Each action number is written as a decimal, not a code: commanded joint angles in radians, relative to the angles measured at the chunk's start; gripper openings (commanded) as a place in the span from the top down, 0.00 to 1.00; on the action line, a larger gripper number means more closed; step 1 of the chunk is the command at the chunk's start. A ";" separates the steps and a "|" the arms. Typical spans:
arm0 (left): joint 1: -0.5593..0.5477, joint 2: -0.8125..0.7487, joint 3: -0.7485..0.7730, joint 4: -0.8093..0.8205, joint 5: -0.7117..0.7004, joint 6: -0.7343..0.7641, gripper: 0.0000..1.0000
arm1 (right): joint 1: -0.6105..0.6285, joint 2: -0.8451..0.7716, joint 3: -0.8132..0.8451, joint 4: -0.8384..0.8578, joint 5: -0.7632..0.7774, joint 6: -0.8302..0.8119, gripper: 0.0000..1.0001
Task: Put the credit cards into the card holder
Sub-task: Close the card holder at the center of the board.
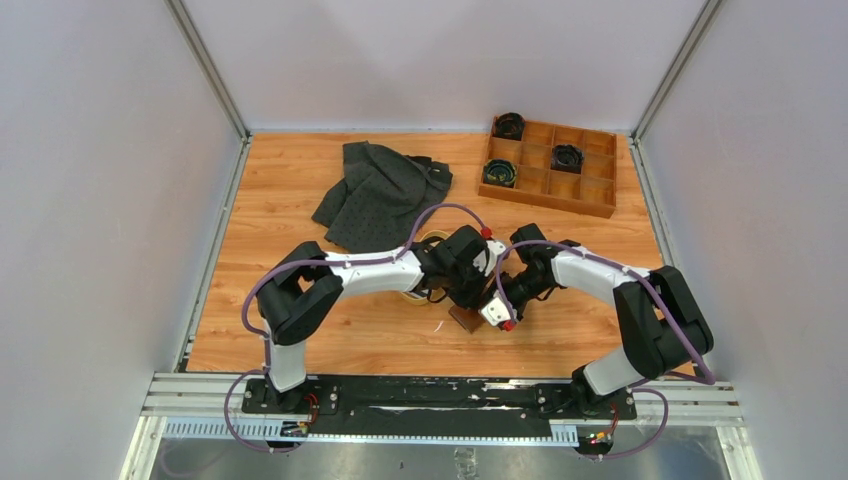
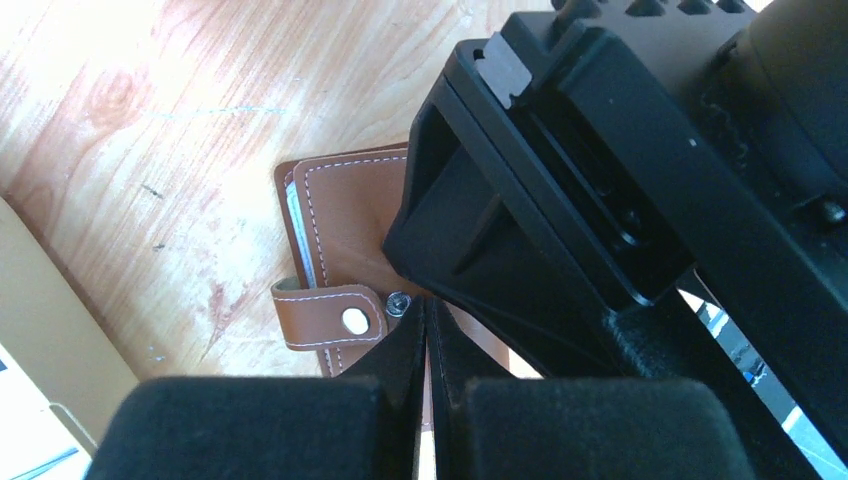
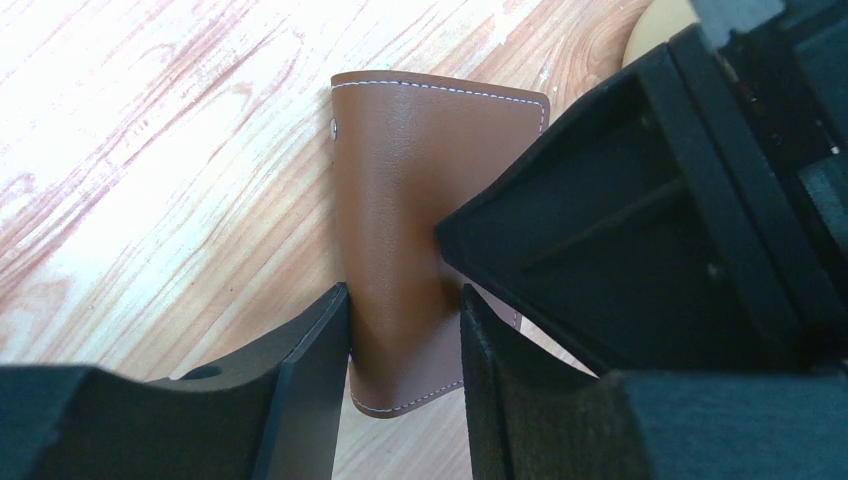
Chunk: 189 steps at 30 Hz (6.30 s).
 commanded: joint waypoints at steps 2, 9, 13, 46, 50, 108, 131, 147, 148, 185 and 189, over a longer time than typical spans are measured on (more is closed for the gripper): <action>-0.008 0.077 0.014 -0.073 0.046 -0.044 1.00 | 0.019 0.071 -0.054 -0.029 0.206 0.059 0.59; 0.010 0.029 -0.015 -0.036 0.066 -0.073 1.00 | 0.000 0.010 -0.070 -0.058 0.179 0.059 0.55; 0.010 -0.083 -0.029 -0.016 0.057 -0.101 0.99 | -0.022 -0.041 -0.057 -0.112 0.141 0.052 0.53; 0.053 -0.475 -0.332 0.416 -0.104 -0.123 0.13 | -0.370 0.051 0.239 -0.373 -0.404 0.920 0.59; -0.024 -0.388 -0.312 0.405 -0.204 -0.049 0.18 | -0.387 0.277 0.345 -0.548 -0.450 0.857 0.57; -0.053 0.015 0.096 -0.083 -0.249 0.035 0.66 | -0.307 0.334 0.249 -0.166 -0.233 1.275 0.57; -0.031 0.028 0.086 -0.053 -0.201 0.016 0.74 | -0.306 0.337 0.250 -0.167 -0.228 1.273 0.59; -0.014 0.036 0.094 -0.075 -0.168 0.016 1.00 | -0.306 0.335 0.252 -0.170 -0.222 1.273 0.60; -0.013 0.036 0.098 -0.081 -0.167 0.018 1.00 | -0.305 0.335 0.251 -0.170 -0.222 1.273 0.61; -0.034 0.019 0.083 -0.090 -0.057 0.007 1.00 | -0.379 0.206 0.226 -0.129 -0.248 1.270 0.45; -0.034 0.021 0.079 -0.084 -0.053 0.005 1.00 | -0.404 0.111 0.212 -0.282 -0.354 0.986 0.42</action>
